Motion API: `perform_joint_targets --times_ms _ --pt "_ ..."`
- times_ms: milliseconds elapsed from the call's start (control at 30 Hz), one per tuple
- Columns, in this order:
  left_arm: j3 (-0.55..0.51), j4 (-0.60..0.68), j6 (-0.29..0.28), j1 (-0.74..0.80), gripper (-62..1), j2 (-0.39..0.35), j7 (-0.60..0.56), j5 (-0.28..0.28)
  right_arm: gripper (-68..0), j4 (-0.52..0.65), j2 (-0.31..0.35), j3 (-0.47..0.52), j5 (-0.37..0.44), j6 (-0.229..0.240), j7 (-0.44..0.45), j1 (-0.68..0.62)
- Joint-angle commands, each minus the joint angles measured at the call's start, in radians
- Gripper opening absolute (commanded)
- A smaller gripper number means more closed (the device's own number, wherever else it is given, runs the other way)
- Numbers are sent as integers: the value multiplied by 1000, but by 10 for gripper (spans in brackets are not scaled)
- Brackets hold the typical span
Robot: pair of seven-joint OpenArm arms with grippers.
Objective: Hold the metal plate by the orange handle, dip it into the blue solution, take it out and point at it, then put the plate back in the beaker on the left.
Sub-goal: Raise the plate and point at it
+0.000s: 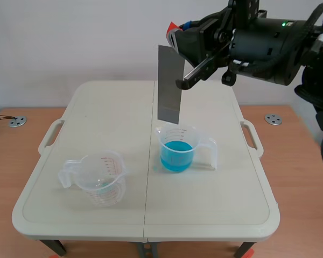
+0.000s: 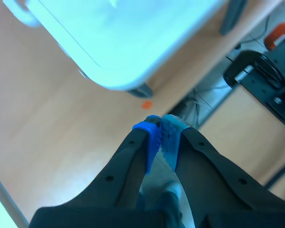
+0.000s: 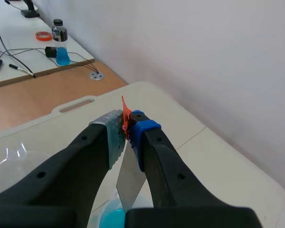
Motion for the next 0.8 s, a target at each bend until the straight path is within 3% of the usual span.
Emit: perform_joint_targets --times_ms 0,333,767 --pt "13 7 1 -48 -597 -21 -13 -9 -662 32 2 11 24 7 -1 14" --pt "146 7 1 -364 -597 -58 14 -9 -662 113 2 65 83 7 -27 15" --pt "500 2 2 -826 -597 -37 154 -9 -662 124 2 88 105 7 -39 15"
